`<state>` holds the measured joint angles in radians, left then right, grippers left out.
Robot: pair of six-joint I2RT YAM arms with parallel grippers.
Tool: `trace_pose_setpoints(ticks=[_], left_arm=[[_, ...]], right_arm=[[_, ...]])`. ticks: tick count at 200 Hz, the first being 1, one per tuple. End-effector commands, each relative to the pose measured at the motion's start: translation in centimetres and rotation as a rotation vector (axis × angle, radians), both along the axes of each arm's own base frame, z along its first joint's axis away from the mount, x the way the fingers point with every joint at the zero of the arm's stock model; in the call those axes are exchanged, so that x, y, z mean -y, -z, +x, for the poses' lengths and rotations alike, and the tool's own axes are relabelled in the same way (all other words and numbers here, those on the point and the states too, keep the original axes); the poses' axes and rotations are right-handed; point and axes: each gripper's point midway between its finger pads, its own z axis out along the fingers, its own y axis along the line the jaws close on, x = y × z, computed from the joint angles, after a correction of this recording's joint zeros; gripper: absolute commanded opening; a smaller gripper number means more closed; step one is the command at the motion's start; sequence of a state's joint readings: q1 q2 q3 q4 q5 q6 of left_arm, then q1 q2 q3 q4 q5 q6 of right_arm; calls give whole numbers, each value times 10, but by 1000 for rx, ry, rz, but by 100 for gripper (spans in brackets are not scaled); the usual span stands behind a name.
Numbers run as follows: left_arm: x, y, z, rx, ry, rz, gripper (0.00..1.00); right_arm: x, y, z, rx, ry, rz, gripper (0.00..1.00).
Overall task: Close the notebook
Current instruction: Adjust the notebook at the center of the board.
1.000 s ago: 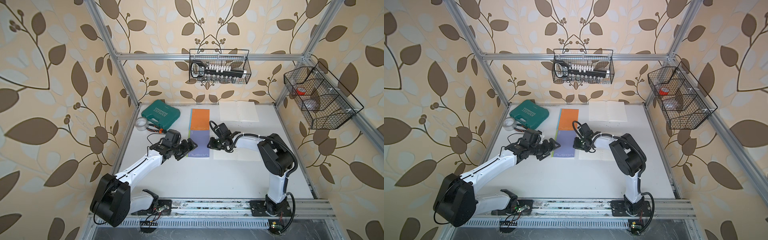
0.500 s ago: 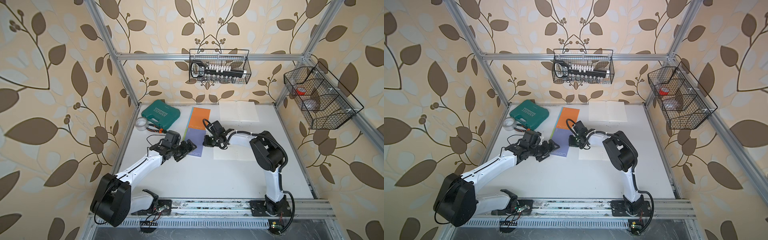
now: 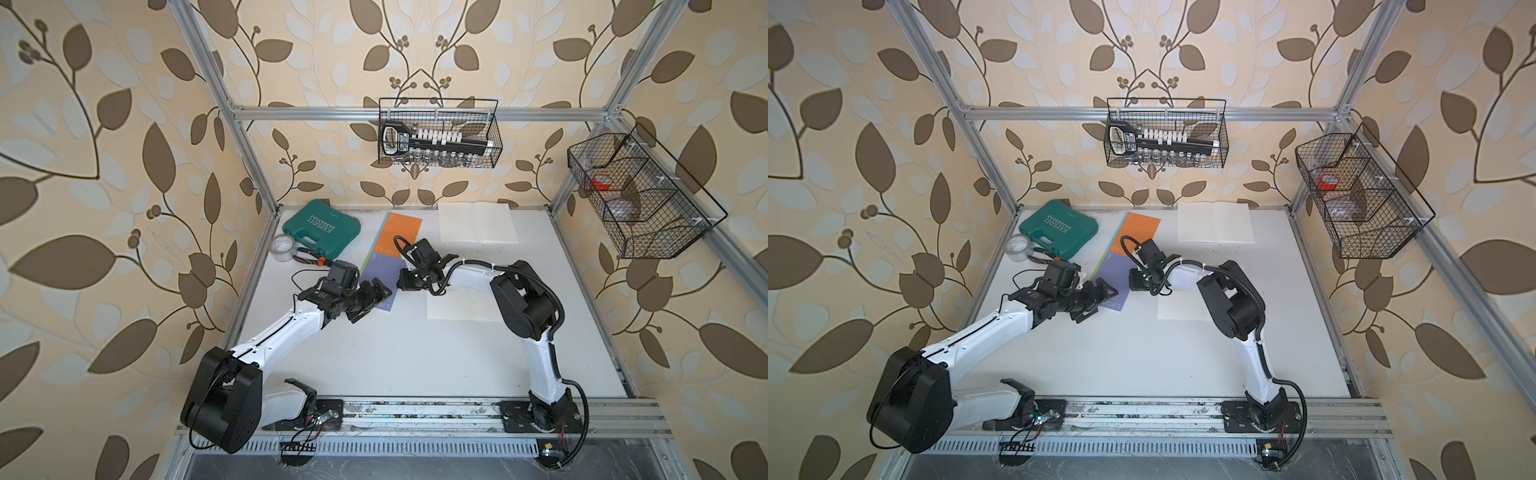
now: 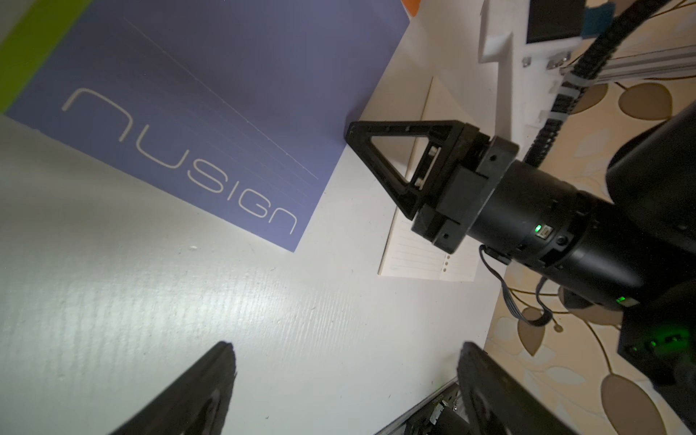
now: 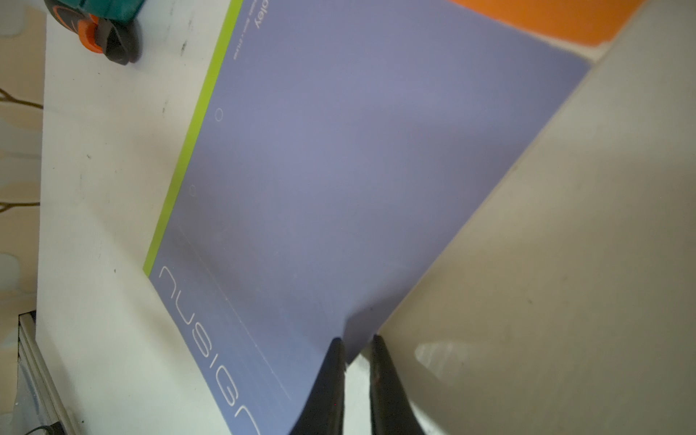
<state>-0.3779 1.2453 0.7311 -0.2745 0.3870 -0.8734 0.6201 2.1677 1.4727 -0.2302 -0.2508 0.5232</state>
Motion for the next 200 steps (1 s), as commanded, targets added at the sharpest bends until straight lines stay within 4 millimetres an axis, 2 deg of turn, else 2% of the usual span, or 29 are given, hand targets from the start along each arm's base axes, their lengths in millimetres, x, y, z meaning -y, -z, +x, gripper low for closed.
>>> trace_pose_setpoints(ticks=[1,33,62,93,114,127,131,139,158,200], left_arm=[[0,-3,2,9,8,-9,93],[4,-5,5,7,18,-18,93],[11,-10,12,13,33,-34,94],[26,-19,21,44,86,-36,94],[45,-23,26,50,128,-39,94],[56,-26,30,62,151,-40,95],[61,-18,32,43,160,-35,96],[69,-16,35,44,173,-40,97],[88,-14,40,44,204,-53,99],[124,-3,52,35,260,-63,99]], right_arm=[[18,34,-19,-87,-6,-112,24],[20,-7,-18,-9,-30,-88,47],[31,-41,-21,44,-33,-65,55],[60,-76,-27,113,8,-66,62],[96,-90,-26,131,75,-81,64],[130,-94,-23,128,156,-101,64],[141,-94,-22,128,182,-110,64],[162,-94,-20,126,231,-119,66],[205,-86,-22,106,324,-148,69],[271,-63,-32,57,486,-212,69]])
